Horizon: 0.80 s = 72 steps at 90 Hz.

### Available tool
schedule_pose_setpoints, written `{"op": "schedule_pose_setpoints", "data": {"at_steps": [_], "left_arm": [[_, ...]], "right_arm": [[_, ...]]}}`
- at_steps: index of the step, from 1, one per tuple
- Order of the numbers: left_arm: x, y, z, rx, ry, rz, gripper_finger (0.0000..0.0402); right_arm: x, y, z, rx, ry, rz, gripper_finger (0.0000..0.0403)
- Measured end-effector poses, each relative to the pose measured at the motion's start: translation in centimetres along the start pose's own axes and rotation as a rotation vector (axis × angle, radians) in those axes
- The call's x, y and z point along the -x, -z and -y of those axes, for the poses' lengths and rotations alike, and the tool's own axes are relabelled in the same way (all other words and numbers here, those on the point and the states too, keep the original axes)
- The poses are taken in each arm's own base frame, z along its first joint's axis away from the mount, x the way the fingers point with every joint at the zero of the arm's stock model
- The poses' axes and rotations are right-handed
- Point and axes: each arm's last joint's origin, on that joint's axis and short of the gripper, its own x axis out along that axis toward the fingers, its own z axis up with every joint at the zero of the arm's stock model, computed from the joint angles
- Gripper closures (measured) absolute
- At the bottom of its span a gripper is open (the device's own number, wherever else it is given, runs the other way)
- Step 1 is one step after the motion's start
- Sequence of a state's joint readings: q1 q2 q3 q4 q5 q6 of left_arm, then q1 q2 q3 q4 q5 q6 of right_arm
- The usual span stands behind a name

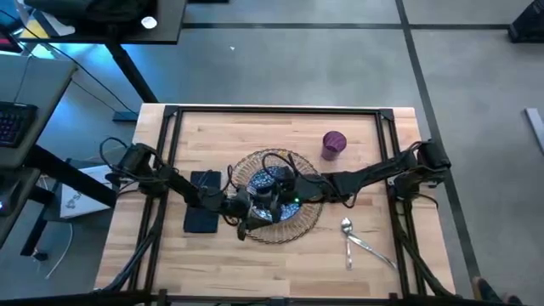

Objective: Set table place
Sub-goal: Put the silver fork on top of the blue table napkin

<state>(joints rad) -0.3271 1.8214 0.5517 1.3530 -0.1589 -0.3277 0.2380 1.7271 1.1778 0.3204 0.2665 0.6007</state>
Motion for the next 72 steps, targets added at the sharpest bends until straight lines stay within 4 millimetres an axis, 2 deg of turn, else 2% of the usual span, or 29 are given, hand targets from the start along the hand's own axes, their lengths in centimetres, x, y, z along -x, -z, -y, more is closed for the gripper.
{"op": "schedule_pose_setpoints", "data": {"at_steps": [25, 49, 72], "left_arm": [[0.6, 0.0, 0.0, -0.007, 0.023, 0.003, 0.0215], [1.8, -0.8, -0.1, 0.017, 0.023, 0.144, 0.0256], [1.5, -1.4, -0.1, 0.028, 0.023, 0.170, 0.0281]], "right_arm": [[0.3, 0.2, -1.1, 0.037, -0.051, 0.028, 0.0318], [0.3, 0.2, -1.2, 0.050, -0.053, 0.031, 0.0318], [0.3, 0.2, -1.1, 0.070, -0.050, 0.027, 0.0318]]}}
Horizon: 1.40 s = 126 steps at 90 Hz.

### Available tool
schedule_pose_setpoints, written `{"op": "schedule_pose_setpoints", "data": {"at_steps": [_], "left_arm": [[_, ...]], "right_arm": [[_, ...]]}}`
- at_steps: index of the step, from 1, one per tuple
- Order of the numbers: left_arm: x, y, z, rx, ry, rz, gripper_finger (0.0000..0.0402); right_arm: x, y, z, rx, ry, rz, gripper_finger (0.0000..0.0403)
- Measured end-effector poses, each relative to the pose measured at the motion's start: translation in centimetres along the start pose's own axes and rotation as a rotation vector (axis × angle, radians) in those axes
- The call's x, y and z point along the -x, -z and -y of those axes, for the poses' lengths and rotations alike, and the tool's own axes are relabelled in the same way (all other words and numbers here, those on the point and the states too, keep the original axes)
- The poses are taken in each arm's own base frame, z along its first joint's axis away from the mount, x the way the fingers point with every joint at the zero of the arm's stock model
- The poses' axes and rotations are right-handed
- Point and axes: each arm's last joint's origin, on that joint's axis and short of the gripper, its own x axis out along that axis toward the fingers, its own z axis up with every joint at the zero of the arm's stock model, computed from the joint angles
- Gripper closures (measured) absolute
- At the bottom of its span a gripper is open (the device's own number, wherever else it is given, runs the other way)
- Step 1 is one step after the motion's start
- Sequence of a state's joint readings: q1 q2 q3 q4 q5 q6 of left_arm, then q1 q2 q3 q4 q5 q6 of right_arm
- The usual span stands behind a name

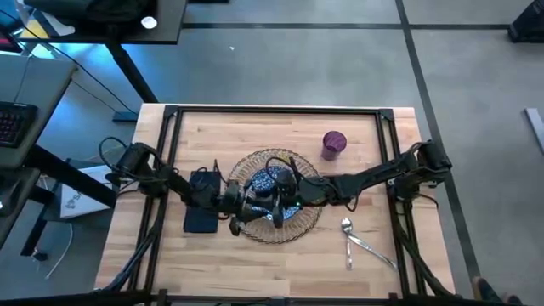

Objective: Set table place
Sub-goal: Put the silver fork on top of the blue table napkin

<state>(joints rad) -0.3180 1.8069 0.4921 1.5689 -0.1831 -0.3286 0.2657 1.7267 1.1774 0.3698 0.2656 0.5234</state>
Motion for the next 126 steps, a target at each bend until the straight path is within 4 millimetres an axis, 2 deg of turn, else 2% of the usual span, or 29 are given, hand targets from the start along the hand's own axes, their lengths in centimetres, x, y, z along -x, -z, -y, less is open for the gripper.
{"op": "schedule_pose_setpoints", "data": {"at_steps": [24, 47, 79, 101, 126], "left_arm": [[-0.38, -0.48, -0.17, -0.007, 0.017, 0.016, 0.0317], [-0.39, -0.46, -0.11, -0.005, 0.053, 0.004, 0.0393], [-0.39, -0.46, -0.10, 0.004, 0.055, 0.003, 0.0400], [-0.39, -0.46, -0.10, -0.001, 0.055, 0.003, 0.0401], [-0.37, -0.42, 0.01, 0.001, 0.069, -0.002, 0.0401]], "right_arm": [[0.05, 0.11, -0.16, 0.002, -0.003, -0.003, 0.0318], [0.05, 0.16, -0.11, 0.006, 0.010, -0.004, 0.0318], [0.05, 0.16, -0.10, 0.007, 0.010, -0.005, 0.0313], [0.05, 0.14, -0.10, 0.004, 0.013, 0.000, 0.0272], [0.14, 0.01, -0.14, 0.029, 0.014, 0.005, 0.0197]]}}
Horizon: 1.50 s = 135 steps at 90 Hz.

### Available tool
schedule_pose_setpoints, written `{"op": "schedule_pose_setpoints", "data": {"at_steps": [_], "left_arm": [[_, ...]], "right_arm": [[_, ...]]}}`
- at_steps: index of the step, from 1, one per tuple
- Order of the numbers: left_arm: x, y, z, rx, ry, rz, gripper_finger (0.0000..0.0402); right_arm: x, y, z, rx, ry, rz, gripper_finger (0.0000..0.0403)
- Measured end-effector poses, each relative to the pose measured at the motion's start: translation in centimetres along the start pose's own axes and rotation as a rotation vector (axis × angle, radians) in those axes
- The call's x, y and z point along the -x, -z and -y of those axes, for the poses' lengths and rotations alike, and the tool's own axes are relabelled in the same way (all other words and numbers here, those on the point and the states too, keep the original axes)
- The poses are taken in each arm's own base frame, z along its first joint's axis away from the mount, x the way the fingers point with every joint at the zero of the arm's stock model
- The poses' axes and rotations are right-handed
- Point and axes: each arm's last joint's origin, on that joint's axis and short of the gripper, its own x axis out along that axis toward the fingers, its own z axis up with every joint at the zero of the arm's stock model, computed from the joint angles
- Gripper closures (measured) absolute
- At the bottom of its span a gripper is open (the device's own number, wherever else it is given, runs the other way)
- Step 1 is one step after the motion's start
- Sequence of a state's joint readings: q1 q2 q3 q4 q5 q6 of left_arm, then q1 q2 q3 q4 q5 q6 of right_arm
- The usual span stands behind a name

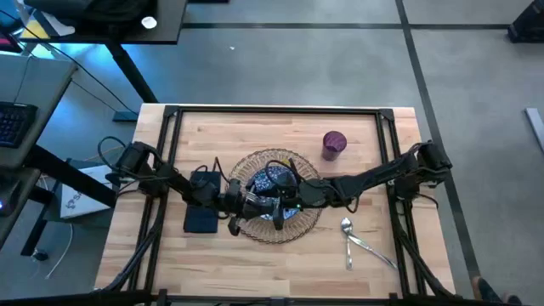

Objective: Set table place
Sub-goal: Put the silver fork on top of the blue table napkin

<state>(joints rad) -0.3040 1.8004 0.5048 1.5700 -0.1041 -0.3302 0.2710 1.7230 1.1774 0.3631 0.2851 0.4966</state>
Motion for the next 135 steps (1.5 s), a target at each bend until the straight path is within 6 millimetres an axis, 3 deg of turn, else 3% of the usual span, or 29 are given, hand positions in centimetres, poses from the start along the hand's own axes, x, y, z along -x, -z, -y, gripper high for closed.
{"op": "schedule_pose_setpoints", "data": {"at_steps": [21, 38, 49, 64, 89, 117, 135], "left_arm": [[0.8, -0.5, 1.0, -0.020, 0.029, -0.004, 0.0401], [3.6, -1.3, 1.3, -0.019, -0.056, -0.011, 0.0401], [5.7, -2.0, 1.6, 0.007, -0.132, -0.053, 0.0402], [7.6, -2.4, 1.8, 0.099, -0.272, -0.234, 0.0401], [9.9, -4.8, 2.3, 0.244, -0.487, -0.471, 0.0401], [12.5, -7.8, 2.4, 0.495, -0.885, -0.741, 0.0401], [13.8, -6.9, 1.8, 0.675, -1.079, -0.750, 0.0401]], "right_arm": [[2.2, -2.8, -0.7, 0.063, -0.026, 0.064, 0.0146], [5.2, -5.4, -1.3, 0.119, 0.033, 0.115, 0.0137], [6.5, -5.7, -1.8, 0.135, 0.078, 0.110, 0.0136], [6.7, -4.7, -2.2, 0.137, 0.154, 0.081, 0.0136], [4.7, -2.2, -1.1, 0.118, 0.243, -0.008, 0.0136], [0.6, 2.1, 2.5, 0.088, 0.386, -0.138, 0.0136], [-2.1, 5.8, 4.8, 0.095, 0.454, -0.210, 0.0136]]}}
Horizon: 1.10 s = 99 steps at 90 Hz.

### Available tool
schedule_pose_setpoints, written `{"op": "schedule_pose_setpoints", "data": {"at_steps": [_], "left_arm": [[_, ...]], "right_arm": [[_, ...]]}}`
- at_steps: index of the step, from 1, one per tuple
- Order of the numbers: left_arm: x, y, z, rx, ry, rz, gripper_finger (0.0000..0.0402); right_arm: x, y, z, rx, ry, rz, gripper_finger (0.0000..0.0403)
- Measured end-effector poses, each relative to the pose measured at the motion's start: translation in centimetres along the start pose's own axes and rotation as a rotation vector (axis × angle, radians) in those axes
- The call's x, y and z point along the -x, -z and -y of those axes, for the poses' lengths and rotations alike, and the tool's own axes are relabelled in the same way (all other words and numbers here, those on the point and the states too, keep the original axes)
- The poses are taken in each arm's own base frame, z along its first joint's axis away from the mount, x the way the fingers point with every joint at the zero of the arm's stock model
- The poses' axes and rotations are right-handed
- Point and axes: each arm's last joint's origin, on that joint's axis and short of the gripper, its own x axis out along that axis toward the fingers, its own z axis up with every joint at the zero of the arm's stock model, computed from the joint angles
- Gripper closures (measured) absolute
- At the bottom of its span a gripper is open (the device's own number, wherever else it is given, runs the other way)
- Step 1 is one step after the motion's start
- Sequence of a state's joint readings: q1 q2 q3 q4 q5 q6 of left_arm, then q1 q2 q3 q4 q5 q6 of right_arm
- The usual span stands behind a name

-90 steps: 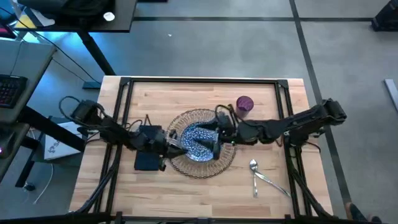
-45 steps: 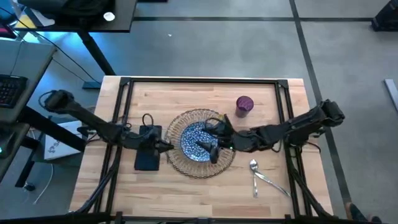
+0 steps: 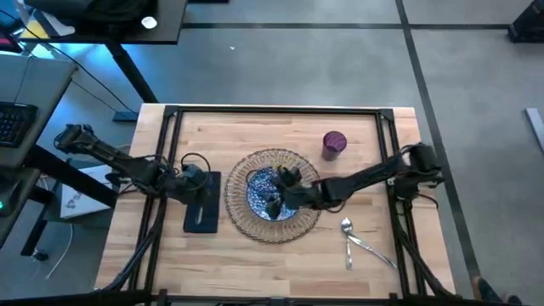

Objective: Set table place
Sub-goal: Put the silver fork on top of the blue table napkin

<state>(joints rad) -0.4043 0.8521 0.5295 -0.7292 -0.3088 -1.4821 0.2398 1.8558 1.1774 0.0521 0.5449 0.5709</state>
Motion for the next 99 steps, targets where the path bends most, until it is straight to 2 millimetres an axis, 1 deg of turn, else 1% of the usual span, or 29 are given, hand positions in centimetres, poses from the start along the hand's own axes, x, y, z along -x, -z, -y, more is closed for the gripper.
{"op": "schedule_pose_setpoints", "data": {"at_steps": [13, 26, 35, 42, 57, 74, 99], "left_arm": [[-1.0, 0.4, -1.4, 0.154, -0.075, -0.030, 0.0401], [-1.8, 0.7, -2.2, 0.267, -0.146, -0.059, 0.0401], [-2.1, 0.7, -2.2, 0.303, -0.168, -0.041, 0.0401], [-2.4, 0.5, -2.5, 0.319, -0.228, -0.027, 0.0401], [-3.1, 0.1, -2.8, 0.311, -0.300, -0.018, 0.0401], [-3.7, -0.2, -2.6, 0.303, -0.300, -0.030, 0.0401], [-4.3, -0.1, -2.4, 0.340, -0.315, -0.058, 0.0401]], "right_arm": [[-2.2, 1.6, -0.3, -0.014, -0.008, 0.021, 0.0136], [-3.4, 2.6, -0.7, -0.011, -0.040, 0.050, 0.0136], [-3.5, 2.8, -1.0, 0.012, -0.067, 0.050, 0.0136], [-3.5, 2.6, -1.0, 0.021, -0.088, 0.054, 0.0136], [-3.6, 2.3, -1.0, 0.012, -0.136, 0.059, 0.0136], [-3.6, 2.3, -1.1, 0.028, -0.143, 0.063, 0.0136], [-3.6, 2.2, -1.1, 0.028, -0.176, 0.051, 0.0136]]}}
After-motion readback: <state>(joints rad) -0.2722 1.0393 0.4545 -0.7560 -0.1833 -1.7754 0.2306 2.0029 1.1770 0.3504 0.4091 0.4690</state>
